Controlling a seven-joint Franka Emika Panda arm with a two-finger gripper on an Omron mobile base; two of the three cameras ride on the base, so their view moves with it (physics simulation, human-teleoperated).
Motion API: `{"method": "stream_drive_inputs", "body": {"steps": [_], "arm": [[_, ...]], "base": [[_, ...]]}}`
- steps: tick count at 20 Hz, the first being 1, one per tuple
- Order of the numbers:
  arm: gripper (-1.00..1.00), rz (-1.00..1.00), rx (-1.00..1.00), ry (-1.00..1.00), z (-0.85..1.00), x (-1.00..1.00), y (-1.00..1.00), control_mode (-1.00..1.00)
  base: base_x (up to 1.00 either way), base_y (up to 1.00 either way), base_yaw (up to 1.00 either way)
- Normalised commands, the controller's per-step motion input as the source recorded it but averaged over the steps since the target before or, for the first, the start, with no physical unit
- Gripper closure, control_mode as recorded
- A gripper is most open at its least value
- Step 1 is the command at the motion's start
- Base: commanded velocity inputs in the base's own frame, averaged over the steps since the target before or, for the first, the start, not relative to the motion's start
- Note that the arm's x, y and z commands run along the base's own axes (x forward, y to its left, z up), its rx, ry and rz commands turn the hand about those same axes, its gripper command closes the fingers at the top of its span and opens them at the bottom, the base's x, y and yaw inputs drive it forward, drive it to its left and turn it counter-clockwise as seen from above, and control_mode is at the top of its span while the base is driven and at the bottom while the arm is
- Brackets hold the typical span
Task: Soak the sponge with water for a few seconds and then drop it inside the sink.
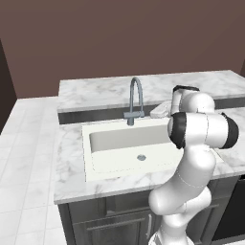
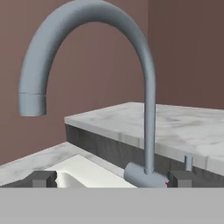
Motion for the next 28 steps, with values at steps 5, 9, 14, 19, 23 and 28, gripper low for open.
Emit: {"method": "stream_drive_inputs", "body": {"steps": [5, 9, 14, 19, 23, 28], "arm": [[-1.0, 0.03, 0.0, 0.0, -0.08, 0.15, 0.0, -1.0], [-1.0, 0.01, 0.0, 0.0, -0.14, 0.13, 0.0, -1.0], [-1.0, 0.0, 0.0, 0.0, -0.24, 0.28, 0.0, -1.0], [-1.0, -0.05, 0.0, 0.0, -0.17, 0.33, 0.0, -1.0], [-1.0, -0.09, 0.0, -0.03, -0.02, 0.31, 0.05, -1.0], [-1.0, -0.1, 0.0, -0.08, -0.05, 0.22, 0.0, -1.0]], "base": [[0.0, 0.0, 0.0], [0.0, 0.0, 0.0], [0.0, 0.0, 0.0], [0.0, 0.0, 0.0], [0.0, 0.0, 0.0], [0.0, 0.0, 0.0]]}}
